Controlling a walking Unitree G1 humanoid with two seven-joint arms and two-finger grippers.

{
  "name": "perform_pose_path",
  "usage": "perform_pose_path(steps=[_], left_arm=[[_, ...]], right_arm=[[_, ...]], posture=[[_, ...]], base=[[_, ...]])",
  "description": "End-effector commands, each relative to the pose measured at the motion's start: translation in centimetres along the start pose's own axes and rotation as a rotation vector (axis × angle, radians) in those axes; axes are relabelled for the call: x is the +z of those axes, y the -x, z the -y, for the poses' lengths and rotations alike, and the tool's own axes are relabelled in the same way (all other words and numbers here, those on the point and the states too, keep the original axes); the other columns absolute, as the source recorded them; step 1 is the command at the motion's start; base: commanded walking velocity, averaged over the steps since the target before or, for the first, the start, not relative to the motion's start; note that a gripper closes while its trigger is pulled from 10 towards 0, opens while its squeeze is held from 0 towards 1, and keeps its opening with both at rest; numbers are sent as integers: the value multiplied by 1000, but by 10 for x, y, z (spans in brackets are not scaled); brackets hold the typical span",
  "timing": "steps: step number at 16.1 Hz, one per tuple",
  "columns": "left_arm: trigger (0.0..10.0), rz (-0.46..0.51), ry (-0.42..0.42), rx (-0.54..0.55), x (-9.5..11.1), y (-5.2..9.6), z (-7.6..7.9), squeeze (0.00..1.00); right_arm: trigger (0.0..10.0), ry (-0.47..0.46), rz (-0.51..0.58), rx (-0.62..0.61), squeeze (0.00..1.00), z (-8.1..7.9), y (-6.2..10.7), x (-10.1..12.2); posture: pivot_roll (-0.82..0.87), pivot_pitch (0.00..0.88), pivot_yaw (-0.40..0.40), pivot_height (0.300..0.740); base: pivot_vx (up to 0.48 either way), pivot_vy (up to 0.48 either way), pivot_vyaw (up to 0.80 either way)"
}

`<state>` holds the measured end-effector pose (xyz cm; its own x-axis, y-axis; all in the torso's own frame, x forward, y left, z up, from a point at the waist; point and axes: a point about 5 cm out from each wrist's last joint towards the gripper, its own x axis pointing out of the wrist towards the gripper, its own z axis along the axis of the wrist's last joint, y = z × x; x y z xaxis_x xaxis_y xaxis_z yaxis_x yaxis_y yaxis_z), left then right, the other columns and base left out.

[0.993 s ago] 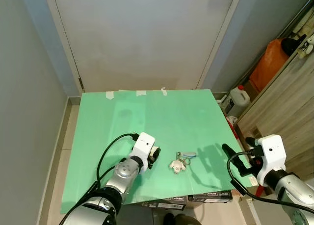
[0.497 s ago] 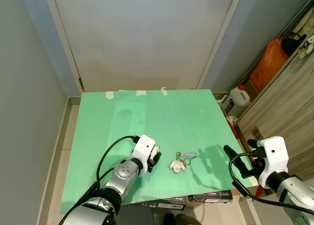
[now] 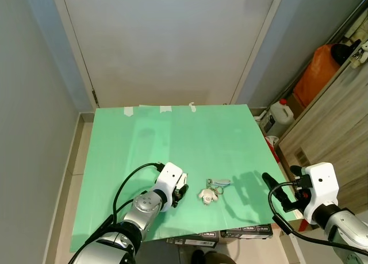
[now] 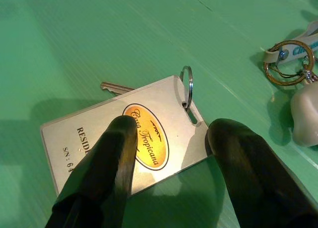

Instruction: Hang keys on a hook

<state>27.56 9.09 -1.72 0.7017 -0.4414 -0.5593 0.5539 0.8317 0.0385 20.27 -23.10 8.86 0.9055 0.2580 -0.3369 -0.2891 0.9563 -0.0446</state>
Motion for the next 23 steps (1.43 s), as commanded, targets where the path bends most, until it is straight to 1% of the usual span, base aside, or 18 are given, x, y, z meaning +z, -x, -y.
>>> perform_pose_path(steps=[1,6,7,8,10,11,13,14,17,20,21,23], left_arm=[[10000,-27,3,-19,-3,0,4,0],[10000,-30,-2,-18,-2,-1,2,0],[0,-63,-6,-47,-8,2,0,0],[0,-63,-6,-47,-8,2,0,0],[0,-96,1,-75,-14,3,1,0],[0,-99,2,-65,-14,3,0,0],[0,-62,48,-73,-11,2,4,0],[0,-56,53,-81,-10,2,5,0],[0,-60,58,-101,-13,2,8,0],[0,-59,42,-111,-14,3,9,0],[0,-48,44,-117,-12,3,9,0],[0,104,139,-76,10,2,-3,0]], right_arm=[[10000,-1,-6,-13,0,3,4,1],[10000,0,-6,-15,0,3,4,1],[10000,1,-7,-17,0,4,4,1],[10000,1,-7,-17,0,4,4,1],[10000,2,-12,-14,0,4,5,1],[10000,1,-12,-11,0,4,3,1],[10000,-5,-7,-7,0,2,0,2],[10000,-7,-7,-5,0,1,0,2],[10000,-13,-7,10,0,-1,-1,1],[10000,-18,-35,50,0,-2,0,-2],[10000,-18,-44,64,0,-3,-1,-4],[10000,-32,-46,95,0,-9,-9,-6]], posture=[[-252,108,-96,740],[-255,109,-96,740],[-257,108,-95,740],[-257,108,-95,740],[-252,111,-102,740],[-251,111,-102,740],[-239,108,-101,740],[-236,110,-100,740],[-234,113,-102,740],[-231,112,-106,740],[-218,105,-102,740],[-174,79,-87,740]], base=[[0,0,0],[0,0,0],[0,0,0],[0,0,0],[0,0,0],[0,0,0],[0,0,0],[0,0,0],[0,0,0],[0,0,0],[0,0,0],[0,0,0]])
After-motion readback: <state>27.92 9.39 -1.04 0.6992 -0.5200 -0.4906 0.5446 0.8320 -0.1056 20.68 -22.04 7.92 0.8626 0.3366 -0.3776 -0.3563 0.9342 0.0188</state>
